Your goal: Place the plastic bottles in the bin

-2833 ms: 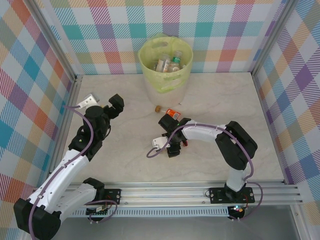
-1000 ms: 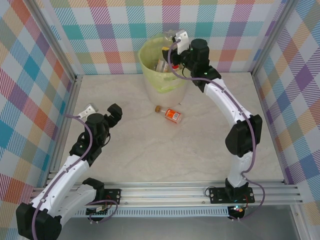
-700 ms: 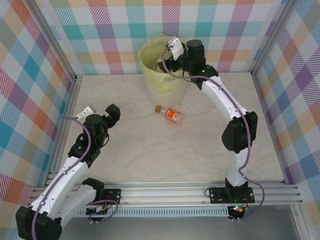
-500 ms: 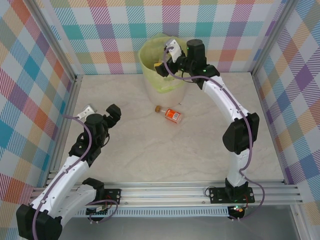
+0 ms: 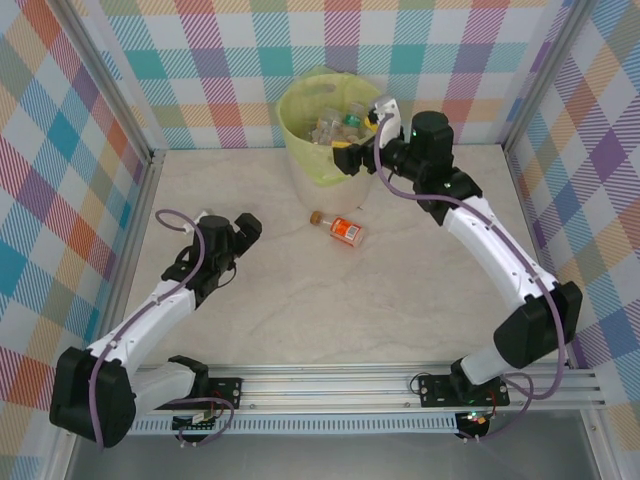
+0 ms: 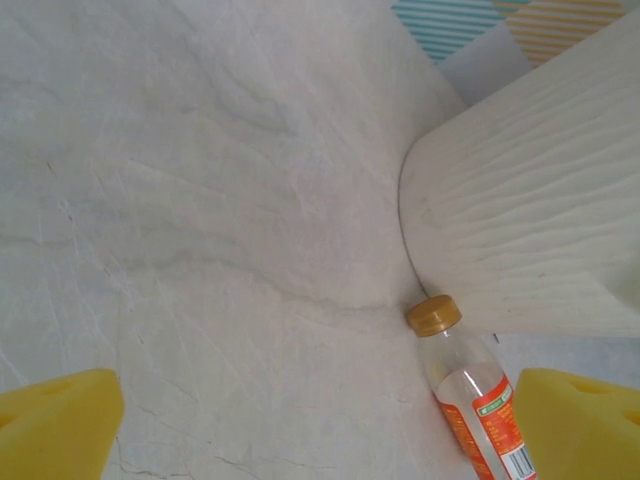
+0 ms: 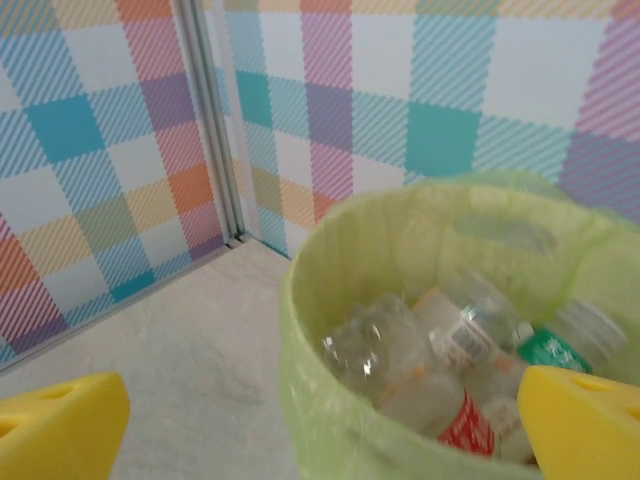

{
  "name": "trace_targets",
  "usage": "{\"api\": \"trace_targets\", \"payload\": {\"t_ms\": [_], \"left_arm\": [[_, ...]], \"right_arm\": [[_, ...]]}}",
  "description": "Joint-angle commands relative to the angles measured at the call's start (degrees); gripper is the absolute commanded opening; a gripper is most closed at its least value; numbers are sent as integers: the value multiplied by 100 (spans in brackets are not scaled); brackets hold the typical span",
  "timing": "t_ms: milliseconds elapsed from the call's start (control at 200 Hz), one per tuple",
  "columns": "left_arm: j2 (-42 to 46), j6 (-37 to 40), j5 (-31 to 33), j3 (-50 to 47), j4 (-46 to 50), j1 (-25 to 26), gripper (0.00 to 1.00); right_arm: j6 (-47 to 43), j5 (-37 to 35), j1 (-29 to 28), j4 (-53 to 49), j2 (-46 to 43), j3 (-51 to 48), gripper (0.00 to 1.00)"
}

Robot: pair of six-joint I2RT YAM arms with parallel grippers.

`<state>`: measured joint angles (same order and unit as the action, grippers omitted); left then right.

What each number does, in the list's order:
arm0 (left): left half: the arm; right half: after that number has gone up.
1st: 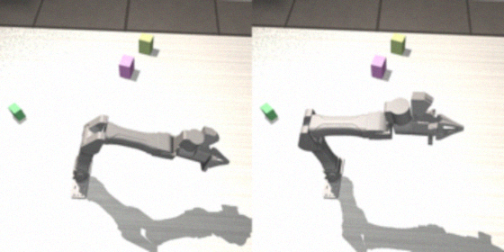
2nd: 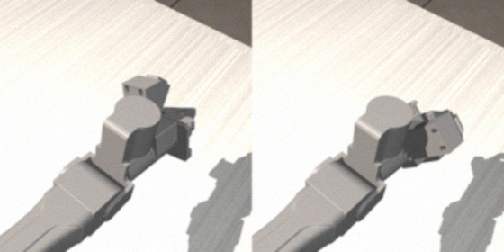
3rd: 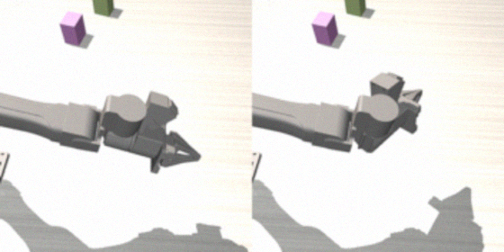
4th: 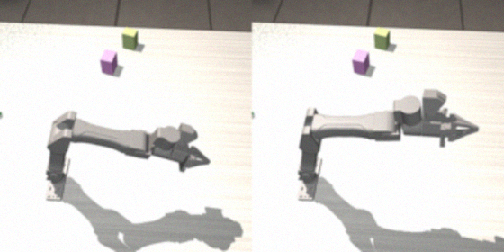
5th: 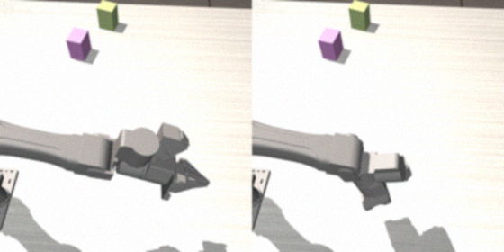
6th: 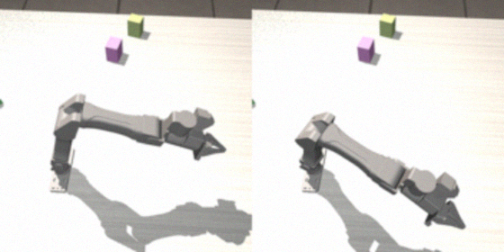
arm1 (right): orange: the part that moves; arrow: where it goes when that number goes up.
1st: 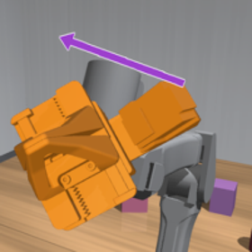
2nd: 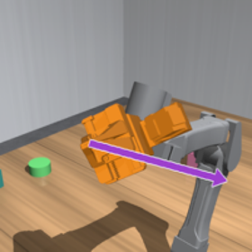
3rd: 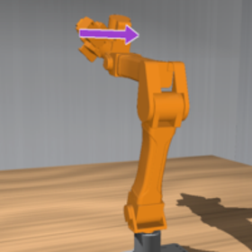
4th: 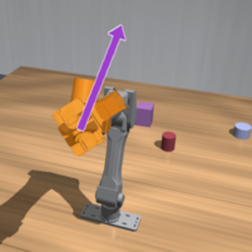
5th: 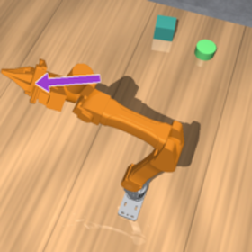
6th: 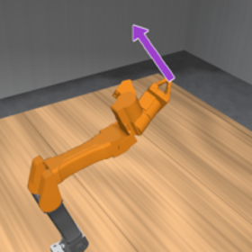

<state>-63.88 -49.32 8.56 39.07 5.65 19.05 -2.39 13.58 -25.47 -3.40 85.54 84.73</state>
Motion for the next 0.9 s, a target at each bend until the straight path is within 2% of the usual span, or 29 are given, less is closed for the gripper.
{"api": "trace_targets", "payload": {"t_ms": [0, 85, 160, 270, 400, 655, 895], "left_arm": [[-141, -331, -148, 159, -247, 123, 100], [-267, -392, -110, 237, -274, 250, 100], [-436, -413, -69, 338, -274, 414, 100], [-761, -542, -120, 457, -298, 598, 100], [-1172, -683, -394, 552, -475, 721, 100], [-1874, -618, -1333, 676, -1135, 758, 100], [-2404, -806, -1701, 732, -1440, 767, 100]], "right_arm": [[352, -330, 12, 2, -386, -778, 100], [435, -479, 46, -50, -587, -1353, 100], [548, -308, 84, -247, -579, -1677, 100], [694, -18, 104, -491, -316, -1974, 100], [834, 205, 138, -226, 121, -2286, 100], [676, 578, 310, -163, 1232, -2094, 100], [562, 637, 333, -200, 2076, -1811, 100]]}}
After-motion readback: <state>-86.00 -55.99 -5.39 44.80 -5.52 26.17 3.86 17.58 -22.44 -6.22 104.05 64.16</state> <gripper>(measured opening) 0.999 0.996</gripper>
